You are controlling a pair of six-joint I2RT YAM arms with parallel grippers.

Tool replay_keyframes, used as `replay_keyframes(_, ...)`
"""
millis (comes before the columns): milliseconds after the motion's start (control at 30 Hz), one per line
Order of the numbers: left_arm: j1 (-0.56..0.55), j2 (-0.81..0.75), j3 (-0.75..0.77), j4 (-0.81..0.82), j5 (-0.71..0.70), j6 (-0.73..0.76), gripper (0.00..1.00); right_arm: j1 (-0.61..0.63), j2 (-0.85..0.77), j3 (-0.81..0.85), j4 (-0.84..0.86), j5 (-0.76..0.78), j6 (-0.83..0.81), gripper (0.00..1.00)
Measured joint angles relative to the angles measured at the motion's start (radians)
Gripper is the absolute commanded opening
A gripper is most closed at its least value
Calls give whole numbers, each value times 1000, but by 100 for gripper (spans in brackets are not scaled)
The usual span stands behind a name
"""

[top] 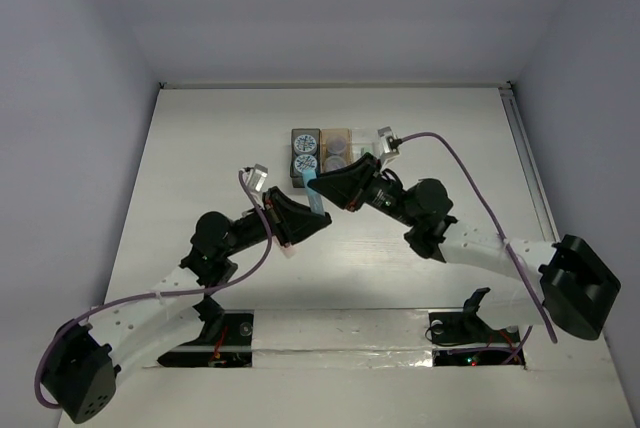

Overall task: Sort the stationery into containers
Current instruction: Close the pen cap on the pen.

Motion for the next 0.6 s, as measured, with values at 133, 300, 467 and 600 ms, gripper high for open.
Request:
replay_keyframes(133,-1,2,32,-79,19,24,0,0,-21,-36,14,26,-4,0)
replay_keyframes(300,-2,0,66,-182,31,58,0,0,-28,-78,42,57,-3,0)
replay_keyframes(467,13,17,79,-226,56,68,0,1,-26,-99,48,78,0,0)
replay_keyframes(600,53,34,102,-245,109,69,0,2,-24,-103,47,103,0,0)
